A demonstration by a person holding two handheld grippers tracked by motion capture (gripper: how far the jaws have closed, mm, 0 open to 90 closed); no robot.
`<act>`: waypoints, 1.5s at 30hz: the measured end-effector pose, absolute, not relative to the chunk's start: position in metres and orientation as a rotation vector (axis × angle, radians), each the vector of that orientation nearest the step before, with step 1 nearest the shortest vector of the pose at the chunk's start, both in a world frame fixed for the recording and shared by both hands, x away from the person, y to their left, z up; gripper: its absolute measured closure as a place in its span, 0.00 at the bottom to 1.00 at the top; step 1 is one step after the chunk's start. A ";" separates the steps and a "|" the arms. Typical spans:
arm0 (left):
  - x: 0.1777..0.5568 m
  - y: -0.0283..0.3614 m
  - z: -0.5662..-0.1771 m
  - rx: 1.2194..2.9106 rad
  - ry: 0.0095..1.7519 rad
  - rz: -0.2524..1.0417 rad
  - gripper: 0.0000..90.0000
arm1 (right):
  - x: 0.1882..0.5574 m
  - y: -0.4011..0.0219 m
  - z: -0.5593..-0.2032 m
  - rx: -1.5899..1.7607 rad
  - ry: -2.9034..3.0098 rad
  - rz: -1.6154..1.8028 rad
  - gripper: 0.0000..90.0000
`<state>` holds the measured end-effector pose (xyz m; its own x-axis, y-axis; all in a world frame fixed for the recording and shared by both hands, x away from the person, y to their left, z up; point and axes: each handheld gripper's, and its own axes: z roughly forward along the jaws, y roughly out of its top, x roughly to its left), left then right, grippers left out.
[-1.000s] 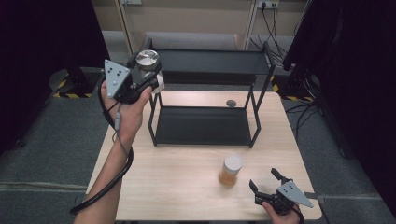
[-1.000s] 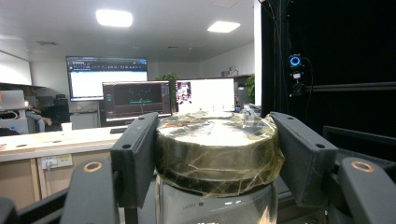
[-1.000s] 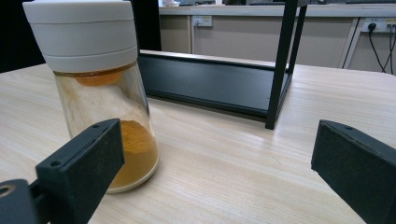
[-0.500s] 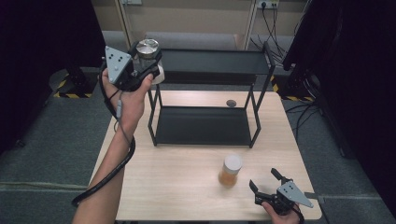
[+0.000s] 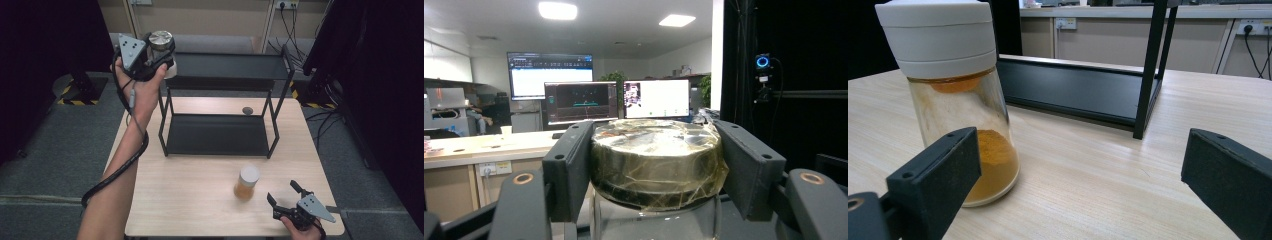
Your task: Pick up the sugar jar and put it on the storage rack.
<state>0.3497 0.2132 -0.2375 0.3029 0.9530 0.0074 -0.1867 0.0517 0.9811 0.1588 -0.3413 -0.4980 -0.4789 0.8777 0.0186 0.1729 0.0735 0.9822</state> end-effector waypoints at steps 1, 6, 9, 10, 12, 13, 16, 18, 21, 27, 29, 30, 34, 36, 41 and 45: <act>0.353 0.213 -0.237 1.182 0.855 1.048 0.39 | 0.159 -0.341 -0.498 1.046 1.734 1.451 0.03; 0.365 0.209 -0.236 1.204 0.860 1.061 0.39 | 0.159 -0.342 -0.498 1.045 1.734 1.455 0.03; 0.372 0.208 -0.237 1.211 0.866 1.057 0.39 | 0.159 -0.342 -0.499 1.043 1.734 1.457 0.03; 0.374 0.207 -0.237 1.208 0.871 1.054 0.39 | 0.159 -0.342 -0.498 1.043 1.735 1.458 0.03; 0.377 0.205 -0.238 1.208 0.883 1.053 0.39 | 0.159 -0.342 -0.498 1.042 1.736 1.458 0.03; 0.379 0.203 -0.239 1.210 0.890 1.065 0.39 | 0.159 -0.342 -0.498 1.040 1.736 1.457 0.03; 0.385 0.202 -0.240 1.224 0.904 1.064 0.39 | 0.159 -0.342 -0.498 1.040 1.738 1.457 0.03; 0.388 0.200 -0.241 1.234 0.909 1.073 0.39 | 0.159 -0.343 -0.499 1.039 1.737 1.459 0.03; 0.390 0.197 -0.244 1.236 0.918 1.083 0.39 | 0.159 -0.343 -0.499 1.037 1.738 1.460 0.03; 0.395 0.199 -0.247 1.220 0.929 1.052 0.38 | 0.159 -0.343 -0.499 1.031 1.741 1.458 0.03; 0.396 0.200 -0.247 1.216 0.929 1.051 0.37 | 0.159 -0.343 -0.498 1.029 1.744 1.456 0.03; 0.396 0.200 -0.247 1.216 0.929 1.051 0.32 | 0.159 -0.343 -0.498 1.028 1.744 1.456 0.03; 0.387 0.198 -0.243 1.196 0.951 1.055 0.21 | 0.159 -0.344 -0.499 1.028 1.740 1.463 0.02; 0.379 0.195 -0.239 1.201 0.988 1.050 0.20 | 0.159 -0.344 -0.499 1.023 1.742 1.463 0.02; 0.361 0.199 -0.243 1.171 0.999 1.019 0.19 | 0.159 -0.343 -0.499 1.017 1.744 1.459 0.02; 0.352 0.204 -0.247 1.176 0.992 1.022 0.19 | 0.159 -0.343 -0.499 1.023 1.741 1.460 0.02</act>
